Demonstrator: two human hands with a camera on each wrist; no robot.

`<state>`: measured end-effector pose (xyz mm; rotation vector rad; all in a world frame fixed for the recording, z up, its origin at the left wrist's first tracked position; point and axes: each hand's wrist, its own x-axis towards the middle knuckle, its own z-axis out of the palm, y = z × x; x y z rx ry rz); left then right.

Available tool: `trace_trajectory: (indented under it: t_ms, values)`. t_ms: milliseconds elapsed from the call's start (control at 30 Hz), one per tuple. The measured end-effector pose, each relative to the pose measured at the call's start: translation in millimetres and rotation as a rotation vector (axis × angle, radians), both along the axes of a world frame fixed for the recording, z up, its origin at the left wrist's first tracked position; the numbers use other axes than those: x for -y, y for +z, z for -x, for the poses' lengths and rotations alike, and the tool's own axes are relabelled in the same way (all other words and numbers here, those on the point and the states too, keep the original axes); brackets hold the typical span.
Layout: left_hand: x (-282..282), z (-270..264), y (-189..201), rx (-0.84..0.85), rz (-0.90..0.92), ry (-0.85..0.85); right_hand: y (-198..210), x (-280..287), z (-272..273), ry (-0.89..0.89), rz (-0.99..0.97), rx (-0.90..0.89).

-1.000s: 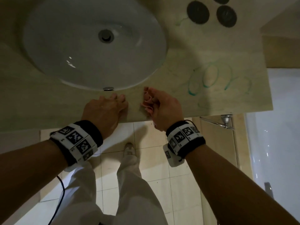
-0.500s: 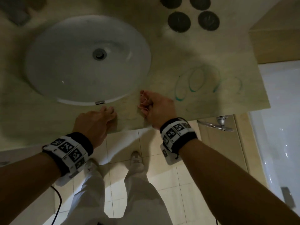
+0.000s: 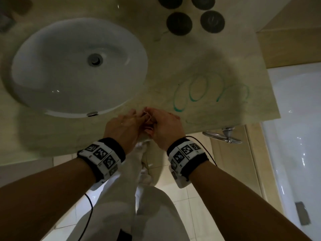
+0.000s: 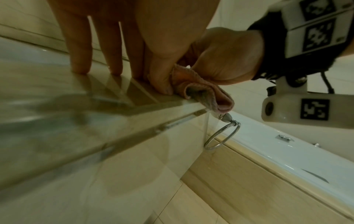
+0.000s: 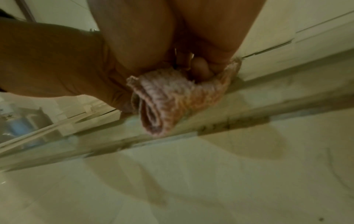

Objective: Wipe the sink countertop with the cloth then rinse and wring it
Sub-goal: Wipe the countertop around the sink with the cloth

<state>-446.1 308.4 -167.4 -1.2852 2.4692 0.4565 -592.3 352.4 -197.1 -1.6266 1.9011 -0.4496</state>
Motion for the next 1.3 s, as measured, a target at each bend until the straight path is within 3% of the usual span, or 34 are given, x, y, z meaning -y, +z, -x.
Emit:
trace_trajectory:
  t_ms: [333,667,1000,1167,1233,1300]
  values:
    - [21.4,49.7,4.2,-0.049,-0.005,0.066,1.6,69.6,93.6,-0.234,-0.019,0.083]
    - [33.7,65.7,-7.4,-0.200,-0.044,0.102,8.2,97.8,118.3,-0.138,0.020,0.111]
    - [47.4,96.5,-13.0,-0.239,-0.146,0.158,12.1,25.2,115.1,0.103,0.015,0.042]
    - [50.4,105.2,-8.7,-0.198,-0.189,0.165,17.9,31.7,124.6,0.243,0.059,0.012]
    - [49.1,107.4,-9.8,-0.209,-0.174,0.162,20.0,45.2,136.6,0.161,0.040,0.051]
    - [46.9,108.3,-12.6,-0.214,-0.124,0.175,20.1,67.9,148.4,-0.037,-0.029,0.170]
